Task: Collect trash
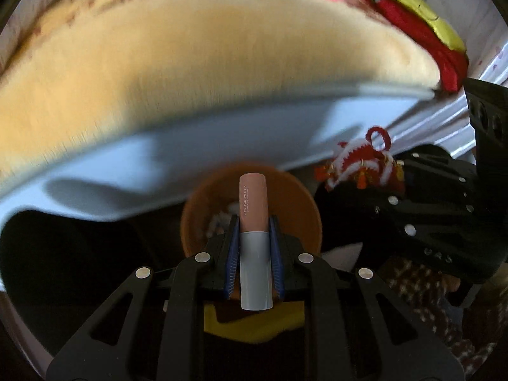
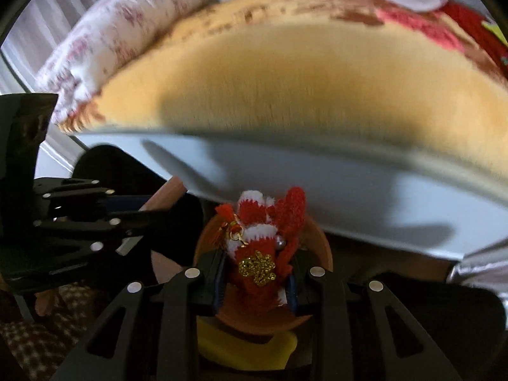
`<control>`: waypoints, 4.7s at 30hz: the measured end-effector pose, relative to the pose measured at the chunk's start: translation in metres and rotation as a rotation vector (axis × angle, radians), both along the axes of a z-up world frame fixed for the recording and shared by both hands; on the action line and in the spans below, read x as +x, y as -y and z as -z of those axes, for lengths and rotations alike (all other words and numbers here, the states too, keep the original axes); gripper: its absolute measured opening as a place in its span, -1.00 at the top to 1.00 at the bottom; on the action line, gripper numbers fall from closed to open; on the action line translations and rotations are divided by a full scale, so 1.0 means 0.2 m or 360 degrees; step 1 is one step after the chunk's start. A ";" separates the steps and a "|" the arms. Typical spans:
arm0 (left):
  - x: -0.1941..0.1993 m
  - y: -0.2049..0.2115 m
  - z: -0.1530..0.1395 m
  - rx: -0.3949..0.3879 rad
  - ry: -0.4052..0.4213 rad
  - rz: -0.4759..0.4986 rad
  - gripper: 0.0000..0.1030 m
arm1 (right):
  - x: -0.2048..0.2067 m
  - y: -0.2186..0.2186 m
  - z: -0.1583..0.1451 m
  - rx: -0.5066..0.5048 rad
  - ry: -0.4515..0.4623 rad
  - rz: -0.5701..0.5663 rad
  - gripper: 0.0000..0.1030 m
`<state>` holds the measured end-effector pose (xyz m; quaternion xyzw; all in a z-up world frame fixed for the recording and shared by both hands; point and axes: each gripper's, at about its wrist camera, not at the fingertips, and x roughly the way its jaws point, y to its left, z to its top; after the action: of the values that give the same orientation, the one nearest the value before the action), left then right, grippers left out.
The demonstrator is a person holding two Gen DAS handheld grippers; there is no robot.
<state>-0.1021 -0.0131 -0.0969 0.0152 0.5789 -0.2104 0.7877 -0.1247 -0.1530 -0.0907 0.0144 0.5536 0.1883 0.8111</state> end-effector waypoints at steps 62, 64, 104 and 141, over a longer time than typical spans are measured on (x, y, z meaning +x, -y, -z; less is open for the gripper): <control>0.76 -0.22 -0.77 0.0043 0.0940 -0.0690 -0.55 | 0.94 0.31 -0.72 -0.0143 0.0974 0.0493 -0.90; 0.80 -0.22 -0.77 0.0074 0.0949 -0.0701 -0.55 | 0.99 0.31 -0.71 -0.0146 0.0972 0.0509 -0.90; 1.13 -0.17 -0.66 0.0256 0.1134 -0.0716 -0.78 | 1.32 0.47 -0.60 -0.0409 0.1167 0.0733 -0.90; 1.17 -0.24 -0.63 0.0253 0.1172 -0.0776 -0.78 | 1.32 0.44 -0.58 -0.0426 0.1155 0.0697 -0.90</control>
<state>0.1313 0.0356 0.0293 0.0125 0.2610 0.0460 0.9642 0.1391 -0.2417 0.0247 -0.0409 0.2366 -0.0685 0.9683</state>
